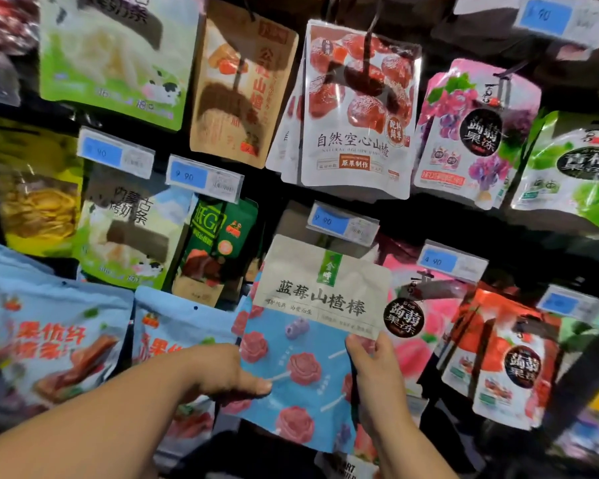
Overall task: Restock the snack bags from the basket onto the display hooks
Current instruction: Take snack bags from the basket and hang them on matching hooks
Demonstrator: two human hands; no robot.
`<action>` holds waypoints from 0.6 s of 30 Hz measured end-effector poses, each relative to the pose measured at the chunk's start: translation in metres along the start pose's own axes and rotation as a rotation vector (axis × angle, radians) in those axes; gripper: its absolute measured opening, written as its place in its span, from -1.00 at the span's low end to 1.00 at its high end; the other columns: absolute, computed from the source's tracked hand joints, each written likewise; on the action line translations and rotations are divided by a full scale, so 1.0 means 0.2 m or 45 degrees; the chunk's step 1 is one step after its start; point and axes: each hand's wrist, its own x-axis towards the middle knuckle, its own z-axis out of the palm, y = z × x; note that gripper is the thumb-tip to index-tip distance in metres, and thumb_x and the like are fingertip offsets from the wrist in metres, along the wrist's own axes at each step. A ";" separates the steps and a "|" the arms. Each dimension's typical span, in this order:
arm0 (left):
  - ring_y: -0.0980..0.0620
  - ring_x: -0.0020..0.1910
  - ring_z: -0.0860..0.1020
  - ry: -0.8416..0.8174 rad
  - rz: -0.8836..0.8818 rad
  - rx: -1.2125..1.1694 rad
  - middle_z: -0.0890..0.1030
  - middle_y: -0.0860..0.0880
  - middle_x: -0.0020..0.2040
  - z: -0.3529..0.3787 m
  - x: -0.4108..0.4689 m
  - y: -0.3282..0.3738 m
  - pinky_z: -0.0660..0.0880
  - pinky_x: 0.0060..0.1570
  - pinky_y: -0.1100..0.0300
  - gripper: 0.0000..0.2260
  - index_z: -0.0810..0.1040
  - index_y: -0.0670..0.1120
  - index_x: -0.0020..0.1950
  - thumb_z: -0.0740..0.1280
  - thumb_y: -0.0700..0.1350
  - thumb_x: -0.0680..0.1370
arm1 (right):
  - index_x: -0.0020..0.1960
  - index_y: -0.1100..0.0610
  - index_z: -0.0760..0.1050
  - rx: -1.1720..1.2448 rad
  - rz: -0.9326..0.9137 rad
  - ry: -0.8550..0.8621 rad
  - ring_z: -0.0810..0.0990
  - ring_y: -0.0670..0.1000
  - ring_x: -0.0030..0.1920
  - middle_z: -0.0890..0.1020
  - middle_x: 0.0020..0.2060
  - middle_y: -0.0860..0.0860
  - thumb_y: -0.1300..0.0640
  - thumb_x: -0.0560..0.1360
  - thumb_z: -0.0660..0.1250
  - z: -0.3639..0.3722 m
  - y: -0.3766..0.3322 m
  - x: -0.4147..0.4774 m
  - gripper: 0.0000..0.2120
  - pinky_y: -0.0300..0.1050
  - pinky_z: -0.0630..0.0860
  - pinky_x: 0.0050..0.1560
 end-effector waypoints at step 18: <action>-0.05 0.07 0.65 0.039 0.061 -0.287 0.70 0.03 0.04 0.03 0.11 -0.01 0.54 0.22 -0.06 -0.15 0.66 0.04 0.09 0.46 0.56 -0.02 | 0.25 0.19 0.49 -0.145 -0.063 0.013 0.68 0.15 0.08 0.68 0.09 0.12 0.26 0.58 0.32 -0.01 0.00 0.15 -0.75 0.05 0.63 0.01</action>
